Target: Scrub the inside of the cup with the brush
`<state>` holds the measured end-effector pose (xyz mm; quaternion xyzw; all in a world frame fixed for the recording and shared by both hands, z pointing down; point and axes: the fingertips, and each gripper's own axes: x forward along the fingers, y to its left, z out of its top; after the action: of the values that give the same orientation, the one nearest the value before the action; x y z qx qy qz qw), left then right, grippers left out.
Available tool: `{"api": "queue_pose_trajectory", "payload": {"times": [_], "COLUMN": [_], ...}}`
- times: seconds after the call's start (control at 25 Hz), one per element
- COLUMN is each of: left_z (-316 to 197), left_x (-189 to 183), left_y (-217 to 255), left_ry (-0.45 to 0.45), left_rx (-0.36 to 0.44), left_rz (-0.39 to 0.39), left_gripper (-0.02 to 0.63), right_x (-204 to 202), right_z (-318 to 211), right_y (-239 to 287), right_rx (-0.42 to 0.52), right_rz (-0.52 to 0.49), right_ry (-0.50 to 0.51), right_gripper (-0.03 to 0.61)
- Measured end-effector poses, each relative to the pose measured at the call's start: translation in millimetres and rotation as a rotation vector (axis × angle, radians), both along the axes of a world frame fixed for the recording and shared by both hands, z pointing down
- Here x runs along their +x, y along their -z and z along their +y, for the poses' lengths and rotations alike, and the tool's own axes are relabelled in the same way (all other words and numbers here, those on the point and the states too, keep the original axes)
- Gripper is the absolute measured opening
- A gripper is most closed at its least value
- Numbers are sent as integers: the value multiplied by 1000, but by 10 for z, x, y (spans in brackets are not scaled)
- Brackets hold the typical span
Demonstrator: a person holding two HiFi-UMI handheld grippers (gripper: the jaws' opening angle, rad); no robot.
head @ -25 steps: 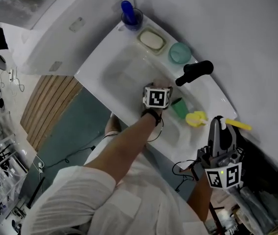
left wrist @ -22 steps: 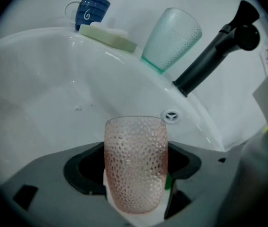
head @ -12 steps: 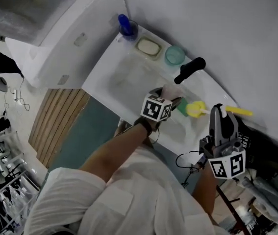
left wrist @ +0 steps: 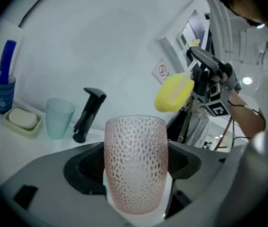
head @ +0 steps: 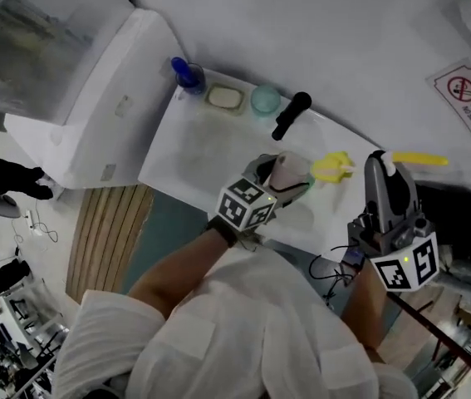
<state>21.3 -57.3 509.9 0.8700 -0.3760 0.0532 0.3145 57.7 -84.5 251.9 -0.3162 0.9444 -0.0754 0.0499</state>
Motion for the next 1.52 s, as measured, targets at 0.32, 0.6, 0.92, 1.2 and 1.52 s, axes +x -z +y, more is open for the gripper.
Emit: {"api": "queue_pose_trajectory", "payload": {"times": [0.32,0.6,0.92,1.2,1.52], "left_z": [82,62,115,227,226], "left_x": [174,198,242,376,398], "left_y": [884,1549,2048,2223,2074], "left_ry": [-227,-301,-350,-439,-445], "left_rx": [338,582,707,774,769], "left_rz": [22,8,-19,-115,-117], "left_gripper": [354,354,354,354,356], "right_x": [-38,-202,-233,-295,-11], "right_z": [249,396,443,385,473], "right_y": [647,960,1157,909,1290], "right_rx": [85,122,180,85,161], "right_rz": [-46,-127,-222,-212,-346], "right_ry": [23,81,53,38,-36], "right_gripper": [38,38,38,38,38]}}
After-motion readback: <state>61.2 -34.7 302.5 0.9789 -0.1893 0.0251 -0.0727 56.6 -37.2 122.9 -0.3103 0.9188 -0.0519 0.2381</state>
